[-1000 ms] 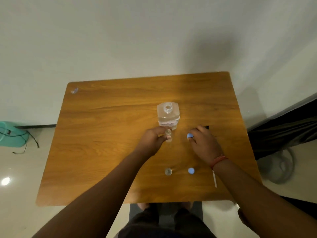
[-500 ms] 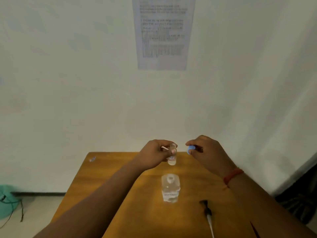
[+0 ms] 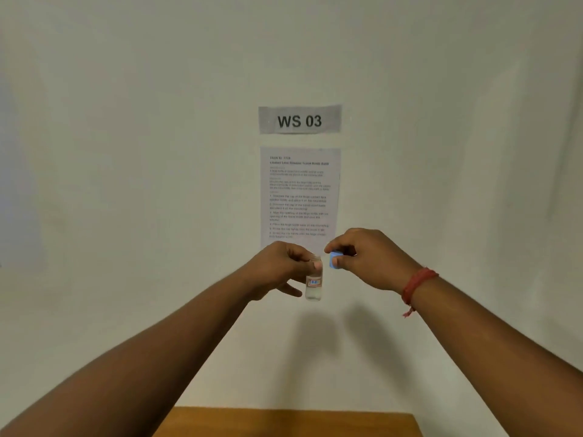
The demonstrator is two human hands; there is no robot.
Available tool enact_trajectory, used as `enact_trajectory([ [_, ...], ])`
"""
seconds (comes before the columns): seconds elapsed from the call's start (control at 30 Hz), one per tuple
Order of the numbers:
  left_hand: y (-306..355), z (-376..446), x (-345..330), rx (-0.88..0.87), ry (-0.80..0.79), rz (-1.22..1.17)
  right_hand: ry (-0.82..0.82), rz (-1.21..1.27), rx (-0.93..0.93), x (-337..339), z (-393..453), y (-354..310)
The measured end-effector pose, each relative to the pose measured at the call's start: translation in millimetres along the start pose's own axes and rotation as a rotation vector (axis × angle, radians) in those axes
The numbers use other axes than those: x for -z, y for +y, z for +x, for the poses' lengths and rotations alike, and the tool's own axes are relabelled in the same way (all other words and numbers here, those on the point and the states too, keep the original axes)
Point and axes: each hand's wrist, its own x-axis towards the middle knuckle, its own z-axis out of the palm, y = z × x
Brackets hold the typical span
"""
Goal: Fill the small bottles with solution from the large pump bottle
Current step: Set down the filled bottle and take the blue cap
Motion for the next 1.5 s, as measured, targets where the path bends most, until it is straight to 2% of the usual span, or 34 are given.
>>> enact_trajectory([
  [0.23,60.2,16.1,34.1,-0.060,0.042,0.055,0.055,-0.078,0.050,57.3,37.6,-28.9],
  [0.53,93.3,23.1,42.4,-0.099,0.057,0.078,0.085,-0.069,0.066,97.1,57.9,-47.8],
  [0.83,86.0,26.8,29.9,-0.141,0.012,0.032,0.064,-0.071,0.130,84.8,60.3,-54.4],
  [1.3,72.7,27.3,20.6,-0.132,0.054,0.043,-0.043,-0.176,0.149,76.3,56.8,-55.1],
  [1.5,68.9,26.4,17.4,-0.136,0.065,0.040,-0.037,-0.183,0.157,71.4,57.8,-52.5],
])
